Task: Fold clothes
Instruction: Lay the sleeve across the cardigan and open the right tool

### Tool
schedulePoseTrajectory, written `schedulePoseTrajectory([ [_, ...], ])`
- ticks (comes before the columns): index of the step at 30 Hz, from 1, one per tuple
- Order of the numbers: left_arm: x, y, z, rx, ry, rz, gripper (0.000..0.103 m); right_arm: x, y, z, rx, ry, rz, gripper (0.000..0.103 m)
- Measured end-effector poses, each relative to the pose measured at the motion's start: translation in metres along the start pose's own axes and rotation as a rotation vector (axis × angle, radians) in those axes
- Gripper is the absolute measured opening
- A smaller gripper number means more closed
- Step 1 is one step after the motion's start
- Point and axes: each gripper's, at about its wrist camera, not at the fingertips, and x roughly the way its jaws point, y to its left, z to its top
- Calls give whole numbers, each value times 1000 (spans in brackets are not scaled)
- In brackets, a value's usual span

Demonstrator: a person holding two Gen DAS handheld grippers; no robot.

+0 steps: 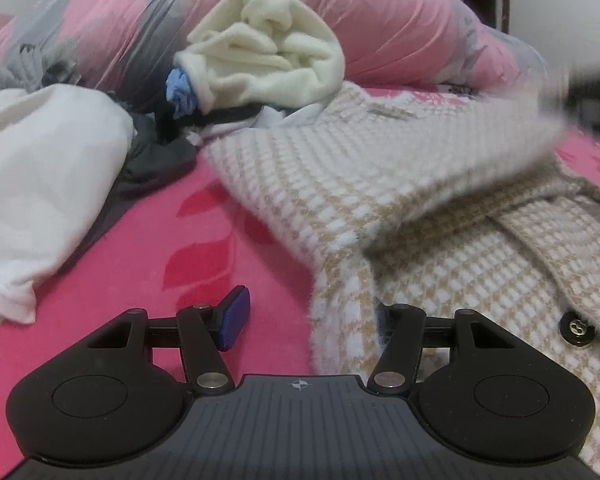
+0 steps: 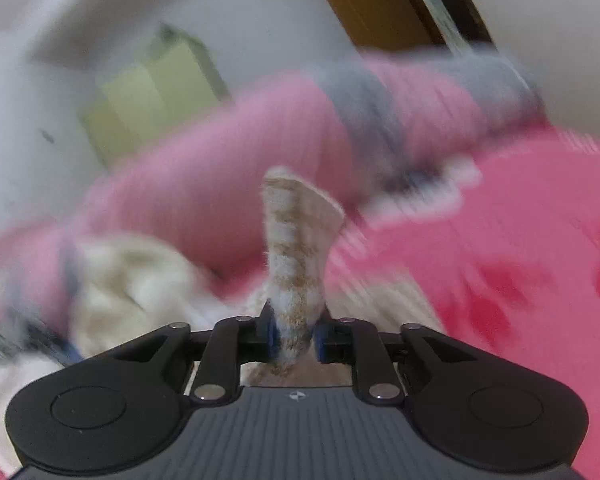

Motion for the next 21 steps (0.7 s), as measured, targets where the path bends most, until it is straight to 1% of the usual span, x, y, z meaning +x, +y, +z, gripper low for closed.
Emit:
schedulePoseTrajectory([
  [1,0,2,0,-9,3,-6,57,8,-14,-10,47,55,-15,21],
  [2,0,3,0,-15,6,-11,57,11,-27,-20,100,73,-1,20],
  [4,1,5,0,-25,12,-19,57,4,-40,-25,168,57,47,21],
  [6,1,5,0,-30,14,-21,57,-4,-35,-21,142,30,55,20],
  [9,1,4,-1,-23,10,-16,58,-20,-24,-13,73,-50,95,19],
  [10,1,4,-1,-23,11,-16,58,-18,-24,-12,48,-42,75,20],
  [12,2,4,-1,-24,12,-18,58,-5,-30,-15,-12,21,-10,43],
  [13,1,5,-1,-28,13,-24,58,2,-33,-17,-42,53,-52,45],
  [14,1,7,-1,-33,13,-30,58,1,-38,-15,-30,52,-64,47],
  [16,-2,12,-2,-40,13,-56,57,-14,-50,-7,50,7,-46,50],
  [17,-4,14,-2,-41,13,-70,57,-21,-56,-2,90,-16,-37,55],
  [18,-9,19,-3,-42,10,-96,57,-28,-62,2,131,-38,-27,55],
  [19,-15,23,-3,-50,3,-118,57,-35,-67,6,157,-60,-46,55],
  [20,-22,27,-3,-68,-10,-140,57,-42,-72,9,173,-79,-79,53],
  [21,-30,31,-2,-86,-24,-162,57,-50,-74,12,188,-97,-92,51],
])
